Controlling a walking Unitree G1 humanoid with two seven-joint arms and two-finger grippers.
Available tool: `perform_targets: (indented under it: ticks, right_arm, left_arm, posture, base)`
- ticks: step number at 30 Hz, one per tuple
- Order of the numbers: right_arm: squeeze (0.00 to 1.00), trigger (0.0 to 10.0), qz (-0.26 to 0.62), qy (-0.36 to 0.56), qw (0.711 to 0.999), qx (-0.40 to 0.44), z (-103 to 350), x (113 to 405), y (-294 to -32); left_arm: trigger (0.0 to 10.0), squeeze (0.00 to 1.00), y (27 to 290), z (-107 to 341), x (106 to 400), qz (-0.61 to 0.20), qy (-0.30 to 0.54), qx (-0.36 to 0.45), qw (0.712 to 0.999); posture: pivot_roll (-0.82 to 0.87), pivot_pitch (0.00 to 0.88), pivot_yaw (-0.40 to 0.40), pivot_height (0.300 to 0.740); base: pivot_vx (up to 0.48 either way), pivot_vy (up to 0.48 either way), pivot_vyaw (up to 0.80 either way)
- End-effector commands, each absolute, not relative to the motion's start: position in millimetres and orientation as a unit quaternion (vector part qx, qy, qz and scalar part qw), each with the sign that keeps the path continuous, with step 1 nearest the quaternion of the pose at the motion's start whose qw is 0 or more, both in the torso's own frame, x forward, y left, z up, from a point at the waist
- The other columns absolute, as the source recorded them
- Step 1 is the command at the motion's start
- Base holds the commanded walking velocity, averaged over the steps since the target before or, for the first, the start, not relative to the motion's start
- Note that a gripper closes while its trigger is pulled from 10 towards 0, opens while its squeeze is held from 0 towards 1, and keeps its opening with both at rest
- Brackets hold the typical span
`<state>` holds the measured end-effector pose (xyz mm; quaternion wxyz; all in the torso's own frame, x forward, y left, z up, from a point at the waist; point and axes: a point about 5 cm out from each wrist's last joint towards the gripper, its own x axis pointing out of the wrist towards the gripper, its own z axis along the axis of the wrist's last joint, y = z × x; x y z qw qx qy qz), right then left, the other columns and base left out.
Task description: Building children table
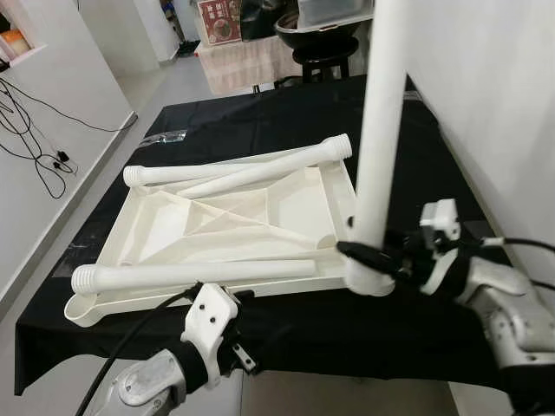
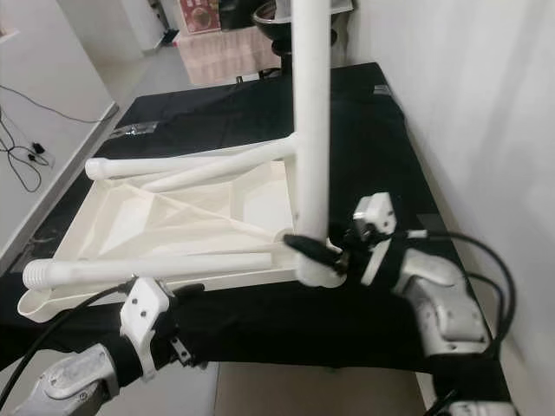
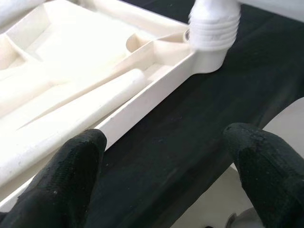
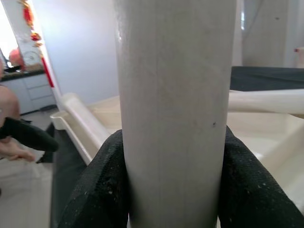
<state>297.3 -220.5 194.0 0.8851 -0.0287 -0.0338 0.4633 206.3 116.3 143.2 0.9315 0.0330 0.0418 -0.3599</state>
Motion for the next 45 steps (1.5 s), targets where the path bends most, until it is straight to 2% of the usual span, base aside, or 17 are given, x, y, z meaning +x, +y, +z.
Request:
perform_targets:
  ticks: [1, 10, 18, 23, 28, 39, 45]
  right_arm:
    - [0.0, 10.0, 0.465, -0.024, 0.885, -0.029, 189.5, 298.3, -220.2]
    - [0.0, 10.0, 0.454, -0.035, 0.889, -0.044, 199.6, 315.0, -222.3]
    - [0.0, 10.0, 0.496, -0.037, 0.867, -0.043, 205.7, 328.0, -212.3]
    - [0.0, 10.0, 0.495, -0.038, 0.867, -0.045, 205.9, 329.7, -215.7]
    - [0.0, 10.0, 0.516, -0.036, 0.855, -0.035, 199.4, 324.4, -211.8]
    - [0.0, 10.0, 0.557, 0.005, 0.83, -0.045, 186.4, 308.2, -223.0]
    - [0.0, 10.0, 0.557, 0.0, 0.828, -0.057, 185.3, 307.8, -221.3]
  left_arm:
    - [10.0, 0.0, 121.0, 139.5, 207.5, -0.346, 0.049, 0.041, 0.936]
    - [10.0, 0.0, 122.3, 139.5, 209.7, -0.336, 0.046, 0.044, 0.94]
    - [10.0, 0.0, 123.8, 140.6, 203.2, -0.326, 0.049, 0.048, 0.943]
    - [10.0, 0.0, 124.6, 141.4, 200.7, -0.323, 0.051, 0.049, 0.944]
    - [10.0, 0.0, 124.9, 141.9, 200.3, -0.324, 0.053, 0.052, 0.943]
    - [10.0, 0.0, 126.2, 145.1, 194.5, -0.327, 0.056, 0.057, 0.942]
    - [10.0, 0.0, 126.1, 146.0, 192.5, -0.332, 0.059, 0.06, 0.94]
  posture:
    - [-0.03, 0.132, 0.13, 0.74]
    - [-0.02, 0.135, 0.127, 0.74]
    - [0.02, 0.155, 0.11, 0.74]
    - [0.02, 0.163, 0.109, 0.74]
    - [0.03, 0.168, 0.114, 0.74]
    - [0.04, 0.194, 0.127, 0.74]
    - [0.04, 0.207, 0.132, 0.74]
  base:
    - [0.0, 0.0, 0.0]
    - [0.0, 0.0, 0.0]
    - [0.0, 0.0, 0.0]
    - [0.0, 0.0, 0.0]
    - [0.0, 0.0, 0.0]
    - [0.0, 0.0, 0.0]
    - [0.0, 0.0, 0.0]
